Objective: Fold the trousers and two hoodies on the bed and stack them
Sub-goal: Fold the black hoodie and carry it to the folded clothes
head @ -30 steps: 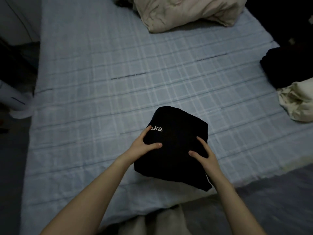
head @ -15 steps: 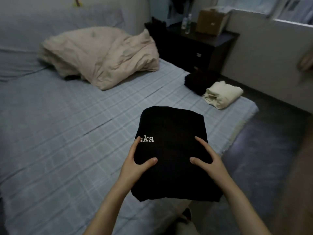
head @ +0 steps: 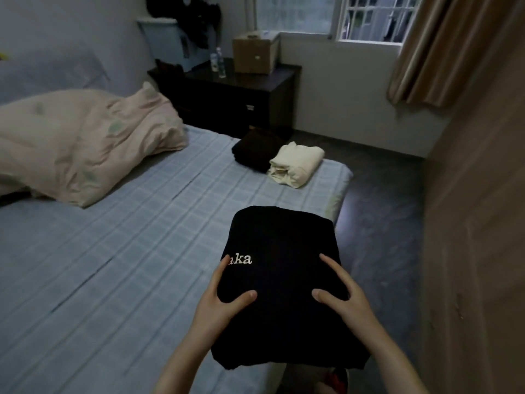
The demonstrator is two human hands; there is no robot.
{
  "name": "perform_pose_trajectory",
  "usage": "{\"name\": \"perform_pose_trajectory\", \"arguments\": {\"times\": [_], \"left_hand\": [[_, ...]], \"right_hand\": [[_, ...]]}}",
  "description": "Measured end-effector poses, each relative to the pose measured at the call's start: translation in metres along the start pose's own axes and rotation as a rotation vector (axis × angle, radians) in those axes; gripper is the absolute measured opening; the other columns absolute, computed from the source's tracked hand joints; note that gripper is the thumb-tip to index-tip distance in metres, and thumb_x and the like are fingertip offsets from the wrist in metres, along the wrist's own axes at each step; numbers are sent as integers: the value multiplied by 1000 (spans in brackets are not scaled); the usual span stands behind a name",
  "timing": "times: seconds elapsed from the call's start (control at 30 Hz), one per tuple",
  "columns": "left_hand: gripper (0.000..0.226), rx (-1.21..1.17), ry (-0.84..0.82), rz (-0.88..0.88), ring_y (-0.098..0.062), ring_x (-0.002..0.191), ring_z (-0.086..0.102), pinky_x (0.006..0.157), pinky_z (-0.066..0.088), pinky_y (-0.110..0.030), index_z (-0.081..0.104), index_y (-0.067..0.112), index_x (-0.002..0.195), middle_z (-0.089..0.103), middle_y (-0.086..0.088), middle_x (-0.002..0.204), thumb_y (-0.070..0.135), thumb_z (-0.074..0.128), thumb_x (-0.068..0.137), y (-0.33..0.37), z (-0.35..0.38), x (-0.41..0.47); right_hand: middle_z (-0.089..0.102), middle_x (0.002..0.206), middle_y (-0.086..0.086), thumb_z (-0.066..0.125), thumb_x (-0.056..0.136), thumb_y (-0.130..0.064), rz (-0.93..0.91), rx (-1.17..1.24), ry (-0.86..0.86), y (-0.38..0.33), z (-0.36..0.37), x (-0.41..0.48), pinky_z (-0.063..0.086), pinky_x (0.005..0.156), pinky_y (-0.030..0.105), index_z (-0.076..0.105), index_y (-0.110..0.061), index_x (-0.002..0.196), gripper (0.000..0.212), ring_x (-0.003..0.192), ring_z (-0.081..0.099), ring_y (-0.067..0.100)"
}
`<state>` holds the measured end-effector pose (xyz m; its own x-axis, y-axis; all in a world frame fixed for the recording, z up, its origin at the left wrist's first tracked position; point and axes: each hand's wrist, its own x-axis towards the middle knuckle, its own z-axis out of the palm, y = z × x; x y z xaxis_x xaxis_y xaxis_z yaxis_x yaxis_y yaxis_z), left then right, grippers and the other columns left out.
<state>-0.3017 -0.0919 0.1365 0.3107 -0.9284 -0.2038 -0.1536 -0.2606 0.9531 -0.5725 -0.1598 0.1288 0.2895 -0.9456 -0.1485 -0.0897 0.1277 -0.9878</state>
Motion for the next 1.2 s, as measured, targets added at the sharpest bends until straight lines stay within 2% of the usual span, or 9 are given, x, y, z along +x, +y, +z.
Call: {"name": "perform_pose_trajectory", "arguments": {"times": [0.13,0.23,0.33,0.43,0.6,0.77,0.93,1.03,1.2], "left_hand": [[88,0,-54,23,18,106,53,73,46,-3,37,68,130,47,42,121,52,86,59,28,74,54],[88,-18,-101,13,14,108,53,76,46,-7,35,69,132,45,40,125,52,87,62,52,133,95],[92,-25,-113,25,22,106,50,78,43,-3,35,67,133,45,40,127,61,84,56,74,183,131],[98,-22,-104,10,11,113,53,88,44,-12,35,64,136,47,33,131,68,82,51,92,221,164],[96,-3,-52,30,24,104,51,74,44,0,32,65,136,44,37,129,71,78,51,109,248,227],[102,-34,-9,-3,0,116,54,92,47,-20,33,58,140,47,24,136,70,81,51,119,261,315],[88,-39,5,21,8,110,52,77,42,-5,34,57,139,48,24,133,53,82,65,146,282,415],[90,-48,12,27,16,102,50,71,42,0,34,57,140,48,23,132,54,82,63,165,294,469],[93,-12,19,5,-8,119,52,92,44,-20,33,57,141,45,15,139,56,84,64,189,318,544]], "right_hand": [[58,128,-32,80,82,-22,12,10,68,-2,-72,41,54,88,18,54,-59,128,65,115,58,-8],[59,125,-34,79,82,-18,3,9,97,-8,-133,76,51,83,10,56,-58,128,65,113,58,-11],[59,128,-29,79,81,-15,2,-7,108,-17,-187,113,49,83,7,57,-51,131,65,114,56,-12],[57,130,-25,79,81,-13,-6,-29,88,-26,-227,154,47,81,5,56,-47,132,65,111,57,-15],[58,129,-27,78,82,-13,-14,-43,30,-31,-258,232,48,84,8,57,-49,132,65,114,55,-14],[57,128,-28,79,82,-14,-27,-74,-17,-33,-271,335,46,80,3,58,-52,129,64,110,55,-18],[54,134,-26,77,84,-18,-34,-95,-14,-55,-293,437,47,81,4,56,-51,132,63,112,55,-16],[52,135,-30,77,85,-22,-44,-111,-23,-74,-309,488,48,81,5,54,-55,132,62,115,54,-15],[52,128,-39,75,87,-16,-47,-100,-33,-84,-337,563,44,81,1,50,-56,135,67,115,51,-19]]}}
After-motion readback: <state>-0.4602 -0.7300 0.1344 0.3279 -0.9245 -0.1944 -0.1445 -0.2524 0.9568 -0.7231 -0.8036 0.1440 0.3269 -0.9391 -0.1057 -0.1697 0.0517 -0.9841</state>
